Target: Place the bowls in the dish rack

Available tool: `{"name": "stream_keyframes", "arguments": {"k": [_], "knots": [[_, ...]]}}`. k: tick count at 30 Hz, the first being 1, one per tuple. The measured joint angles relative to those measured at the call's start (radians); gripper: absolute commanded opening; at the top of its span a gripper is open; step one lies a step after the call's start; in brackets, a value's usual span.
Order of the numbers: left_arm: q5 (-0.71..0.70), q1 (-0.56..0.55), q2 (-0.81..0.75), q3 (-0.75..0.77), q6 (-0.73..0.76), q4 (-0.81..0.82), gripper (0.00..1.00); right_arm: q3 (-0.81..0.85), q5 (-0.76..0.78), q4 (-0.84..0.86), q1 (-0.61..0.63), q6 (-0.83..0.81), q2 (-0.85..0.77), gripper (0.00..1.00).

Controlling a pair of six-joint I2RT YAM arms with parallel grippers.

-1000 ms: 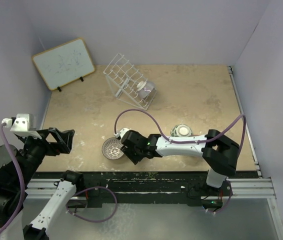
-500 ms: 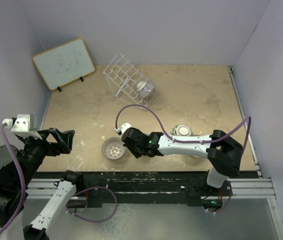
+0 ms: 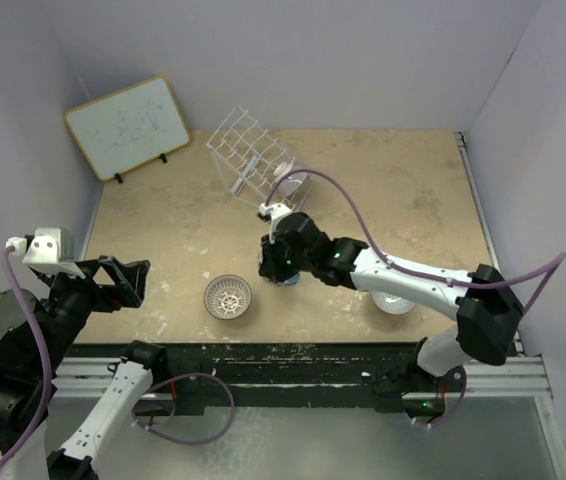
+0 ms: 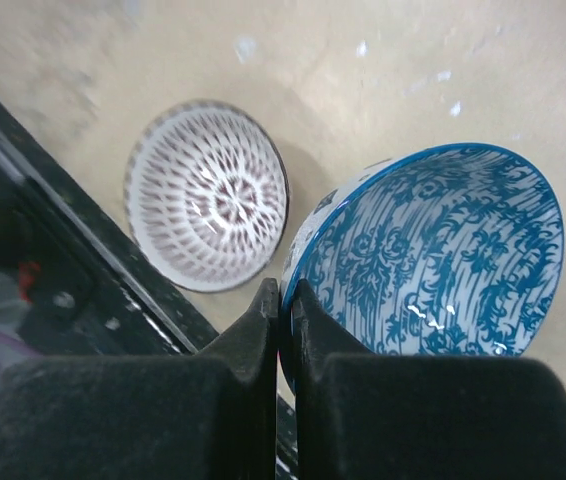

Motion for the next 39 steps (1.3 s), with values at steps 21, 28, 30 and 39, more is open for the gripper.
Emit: {"name": "stream_keyframes", "arguments": {"k": [21,28,30,39], "knots": [[0.0,-0.005,0.01,0.048,0.0,0.0,0.99,-0.08,-0.502,1.144,-0.511,0.556,0.066,0.0],[0.0,-0.007,0.013,0.059,0.001,-0.001,0.99,-0.029,-0.491,1.472,-0.562,0.769,0.283,0.0],[0.0,-0.01,0.013,0.06,0.001,-0.002,0.99,-0.02,-0.483,1.533,-0.565,0.805,0.315,0.0],[0.0,-0.017,0.014,0.06,0.001,-0.009,0.99,0.024,-0.373,1.713,-0.576,0.939,0.417,0.0]]}}
